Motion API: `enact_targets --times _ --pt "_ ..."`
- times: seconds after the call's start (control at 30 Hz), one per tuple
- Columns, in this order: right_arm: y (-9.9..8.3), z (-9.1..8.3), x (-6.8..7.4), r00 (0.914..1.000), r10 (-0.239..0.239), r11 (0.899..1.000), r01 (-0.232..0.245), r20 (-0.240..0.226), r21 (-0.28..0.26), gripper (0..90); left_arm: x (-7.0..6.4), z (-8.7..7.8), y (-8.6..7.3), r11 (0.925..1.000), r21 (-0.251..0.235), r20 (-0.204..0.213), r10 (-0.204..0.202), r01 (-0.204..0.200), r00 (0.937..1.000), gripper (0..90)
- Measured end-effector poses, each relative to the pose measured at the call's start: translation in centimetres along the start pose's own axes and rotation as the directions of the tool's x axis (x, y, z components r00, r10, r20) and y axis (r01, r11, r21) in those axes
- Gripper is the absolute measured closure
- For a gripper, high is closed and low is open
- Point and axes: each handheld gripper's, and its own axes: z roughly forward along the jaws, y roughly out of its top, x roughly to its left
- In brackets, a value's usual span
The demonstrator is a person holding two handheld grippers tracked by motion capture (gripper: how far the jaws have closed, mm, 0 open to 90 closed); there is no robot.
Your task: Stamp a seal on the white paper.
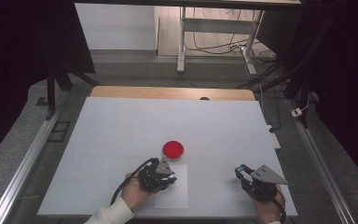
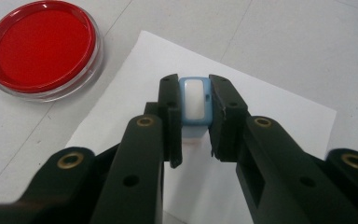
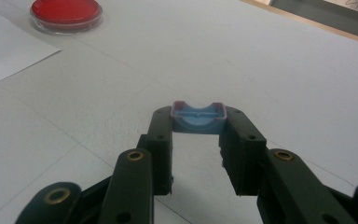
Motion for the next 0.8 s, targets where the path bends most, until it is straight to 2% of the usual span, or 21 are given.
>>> enact_targets --times 0.3,0.4,0.47,0.8 --pt "0.0 0.0 0.1 1.0000 -0.004 1.000 0.004 -0.008 -0.006 65.4 -0.1 -0.1 -0.1 0.9999 -0.010 -0.006 -0.007 0.007 1.0000 76.2" --pt "0.0 0.0 0.1 1.0000 -0.002 1.000 0.002 -0.007 -0.006 65.4 -0.2 -0.4 -0.1 0.9992 -0.037 -0.012 -0.014 0.014 0.9998 76.0" --pt "0.1 0.0 0.1 1.0000 -0.004 1.000 0.004 -0.008 -0.008 65.4 -0.1 -0.6 -0.2 0.9995 -0.029 -0.014 -0.010 0.010 0.9999 75.8" --pt "0.0 0.0 0.0 1.0000 -0.002 1.000 0.002 -0.007 -0.007 65.4 0.5 -1.6 -0.2 0.9921 -0.108 0.030 -0.061 0.064 0.9977 75.8"
